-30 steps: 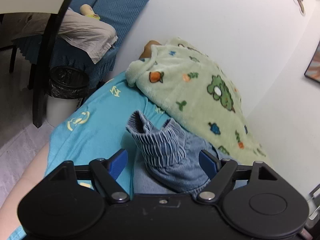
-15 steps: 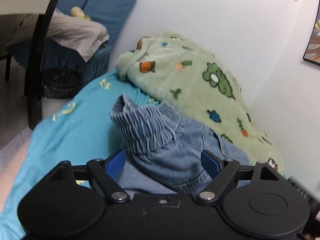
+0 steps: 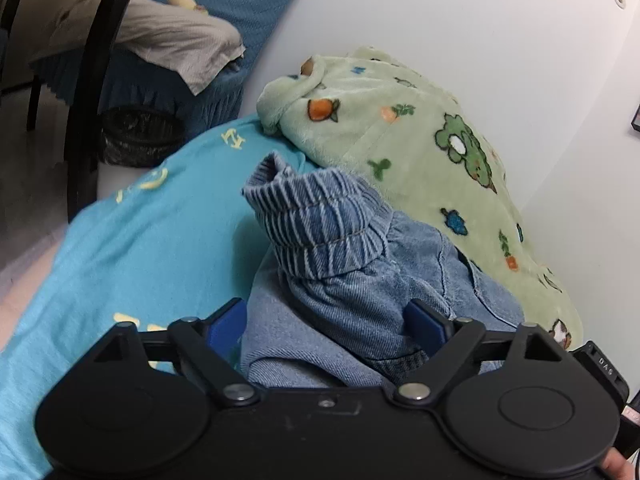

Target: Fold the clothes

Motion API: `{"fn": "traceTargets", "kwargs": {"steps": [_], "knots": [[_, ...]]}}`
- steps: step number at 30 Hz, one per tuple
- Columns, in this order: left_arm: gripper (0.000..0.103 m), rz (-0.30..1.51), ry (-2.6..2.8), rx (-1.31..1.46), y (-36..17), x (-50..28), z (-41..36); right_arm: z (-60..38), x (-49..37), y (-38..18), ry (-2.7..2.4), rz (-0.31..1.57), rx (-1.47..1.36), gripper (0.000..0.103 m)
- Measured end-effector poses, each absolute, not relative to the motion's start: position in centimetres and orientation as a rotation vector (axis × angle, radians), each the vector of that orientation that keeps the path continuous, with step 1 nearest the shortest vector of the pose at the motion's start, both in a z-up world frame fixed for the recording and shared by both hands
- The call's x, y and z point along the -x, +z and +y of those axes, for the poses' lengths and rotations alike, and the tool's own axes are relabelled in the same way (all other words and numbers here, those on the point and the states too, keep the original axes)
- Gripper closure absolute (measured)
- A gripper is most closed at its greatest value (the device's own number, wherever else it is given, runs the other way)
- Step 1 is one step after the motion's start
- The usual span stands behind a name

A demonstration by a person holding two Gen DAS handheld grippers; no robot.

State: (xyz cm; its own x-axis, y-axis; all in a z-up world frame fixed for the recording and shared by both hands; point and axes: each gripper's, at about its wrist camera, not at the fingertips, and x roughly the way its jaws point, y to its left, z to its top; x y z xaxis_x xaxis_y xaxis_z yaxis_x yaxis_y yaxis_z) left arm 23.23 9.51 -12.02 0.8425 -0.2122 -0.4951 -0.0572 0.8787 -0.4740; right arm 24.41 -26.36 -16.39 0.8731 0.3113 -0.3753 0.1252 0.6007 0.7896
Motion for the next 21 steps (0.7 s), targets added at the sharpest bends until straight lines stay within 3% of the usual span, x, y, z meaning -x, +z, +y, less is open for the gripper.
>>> {"fn": "traceTargets", "kwargs": {"steps": [5, 10, 12, 14, 16, 21], "knots": [[0.011, 0.611, -0.099, 0.606, -13.3, -24.0, 10.6, -26.3, -25.0, -16.9, 0.199, 0.519, -0.964, 0.015], [0.013, 0.639, -0.140, 0.716, -14.2, -25.0, 11.4, -26.3, -25.7, -17.5, 0.235, 0.544, -0.952, 0.017], [0.019, 0.645, -0.150, 0.740, -14.1, -25.4, 11.5, -26.1, -25.6, -17.6, 0.221, 0.547, -0.955, 0.025], [0.038, 0.643, -0.152, 0.727, -13.7, -25.6, 11.4, -25.9, -25.5, -17.5, 0.205, 0.548, -0.946, 0.039], [0.054, 0.635, -0.143, 0.697, -13.1, -25.4, 11.0, -25.5, -25.1, -16.6, 0.200, 0.525, -0.915, 0.064], [0.073, 0.611, -0.122, 0.657, -12.0, -24.8, 10.6, -24.4, -24.2, -14.4, 0.171, 0.502, -0.846, 0.078]]}}
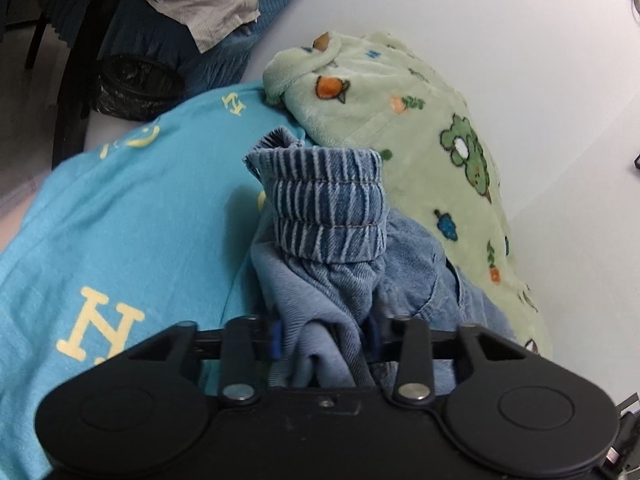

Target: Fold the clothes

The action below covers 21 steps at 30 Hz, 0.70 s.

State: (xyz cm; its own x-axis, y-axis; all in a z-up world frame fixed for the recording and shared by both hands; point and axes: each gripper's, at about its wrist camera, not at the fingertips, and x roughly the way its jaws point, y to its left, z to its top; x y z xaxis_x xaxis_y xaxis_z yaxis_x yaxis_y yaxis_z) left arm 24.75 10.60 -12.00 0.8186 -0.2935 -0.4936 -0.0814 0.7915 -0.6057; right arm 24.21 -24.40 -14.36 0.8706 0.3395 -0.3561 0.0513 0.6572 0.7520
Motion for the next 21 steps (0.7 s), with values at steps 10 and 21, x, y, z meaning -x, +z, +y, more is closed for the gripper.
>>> {"fn": "traceTargets", "kwargs": {"steps": [10, 21], "knots": [[0.080, 0.561, -0.147, 0.664, -6.8, -20.8, 9.6, -23.1, -20.5, -6.9, 0.147, 0.431, -0.691, 0.080], [0.079, 0.547, -0.361, 0.622, 0.9, -15.9, 3.6, -27.0, -11.2, 1.8, 0.064, 0.325, -0.634, 0.080]]}}
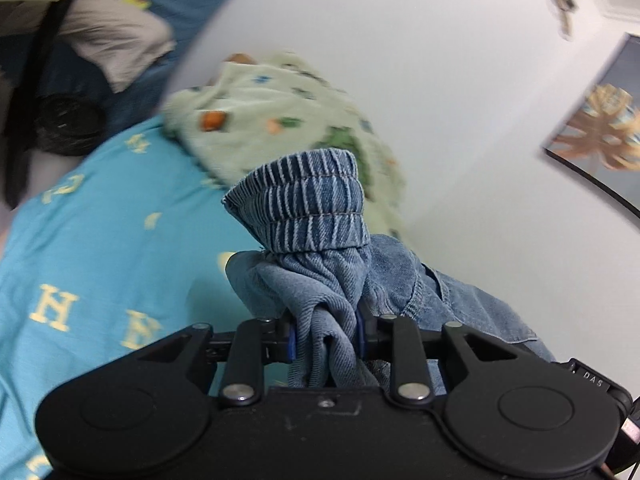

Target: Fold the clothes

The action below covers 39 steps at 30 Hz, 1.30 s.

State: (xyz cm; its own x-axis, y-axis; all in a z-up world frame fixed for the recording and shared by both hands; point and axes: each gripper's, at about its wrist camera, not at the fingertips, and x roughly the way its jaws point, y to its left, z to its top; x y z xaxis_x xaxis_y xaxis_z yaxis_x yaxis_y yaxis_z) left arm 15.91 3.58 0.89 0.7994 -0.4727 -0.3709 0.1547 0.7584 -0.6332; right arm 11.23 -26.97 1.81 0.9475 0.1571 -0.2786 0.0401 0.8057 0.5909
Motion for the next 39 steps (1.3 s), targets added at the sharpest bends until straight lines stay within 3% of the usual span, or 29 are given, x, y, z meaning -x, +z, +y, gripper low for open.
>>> {"fn": "traceTargets", "kwargs": {"steps": [8, 17, 28, 35, 39], "knots": [[0.079, 0.519, -0.588, 0.541, 5.6, -11.1, -6.4, -35.0, -0.5, 5.9, -0.080, 0.201, -0.646, 0.080], [0.079, 0.575, -0.879, 0.466, 4.9, -7.1, -21.5, -44.9, 13.2, 6.6, -0.311, 0.074, -0.619, 0.080], [0.079, 0.623, -1.237, 0.271, -0.7, -3.7, -39.1, -52.2, 25.9, 1.6, -0.610, 0.025, -0.551, 0.079], [0.079, 0.658, -1.376, 0.116, -6.4, -2.9, -46.7, -53.5, 29.2, -4.0, -0.765, 0.044, -0.523, 0.079], [0.080, 0.699, -1.407, 0.065, -10.0, -3.5, -49.0, -53.3, 28.4, -7.0, -0.793, 0.156, -0.476, 0.079]]}}
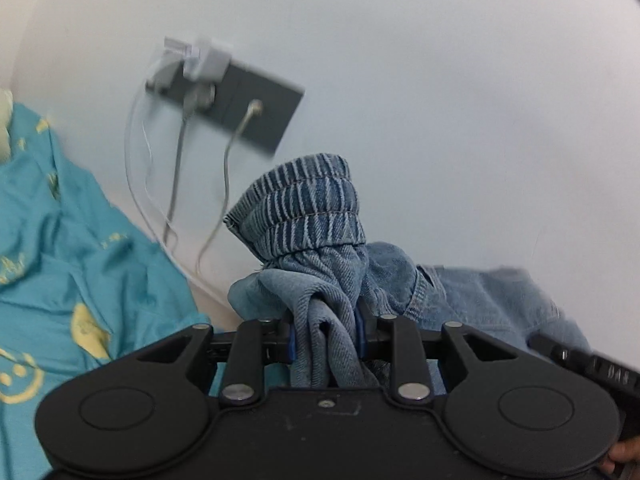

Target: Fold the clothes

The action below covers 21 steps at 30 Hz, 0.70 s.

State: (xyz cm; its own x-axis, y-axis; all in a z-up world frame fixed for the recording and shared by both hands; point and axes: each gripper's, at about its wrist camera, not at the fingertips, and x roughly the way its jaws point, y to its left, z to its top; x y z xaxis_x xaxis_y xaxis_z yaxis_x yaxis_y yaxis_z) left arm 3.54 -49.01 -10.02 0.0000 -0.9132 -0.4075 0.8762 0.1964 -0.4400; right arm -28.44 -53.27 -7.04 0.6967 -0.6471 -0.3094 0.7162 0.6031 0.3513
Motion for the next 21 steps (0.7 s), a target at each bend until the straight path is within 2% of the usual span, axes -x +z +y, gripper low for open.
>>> {"fn": "traceTargets", "kwargs": {"steps": [4, 8, 15, 16, 17, 20, 21], "knots": [[0.079, 0.731, -1.433, -0.001, -13.3, -3.3, -50.1, -54.5, 28.6, -11.8, -0.808, 0.298, -0.579, 0.079], [0.076, 0.728, -1.472, 0.051, -15.1, -3.4, -49.6, -54.7, 28.3, -15.9, -0.830, 0.378, -0.653, 0.079], [0.069, 0.727, -1.466, 0.002, -14.4, -3.5, -50.3, -55.5, 27.5, -15.1, -0.844, 0.384, -0.678, 0.079], [0.061, 0.722, -1.456, -0.019, -14.0, -3.2, -50.1, -55.6, 27.4, -14.9, -0.845, 0.385, -0.687, 0.078], [0.046, 0.711, -1.446, -0.041, -13.6, -2.7, -49.9, -55.7, 27.4, -14.8, -0.846, 0.386, -0.697, 0.078], [0.025, 0.650, -1.430, -0.075, -12.8, -1.5, -48.8, -55.5, 28.4, -14.4, -0.848, 0.384, -0.733, 0.068], [0.022, 0.637, -1.424, -0.081, -12.4, -1.2, -48.4, -55.5, 28.5, -14.3, -0.851, 0.389, -0.738, 0.061]]}}
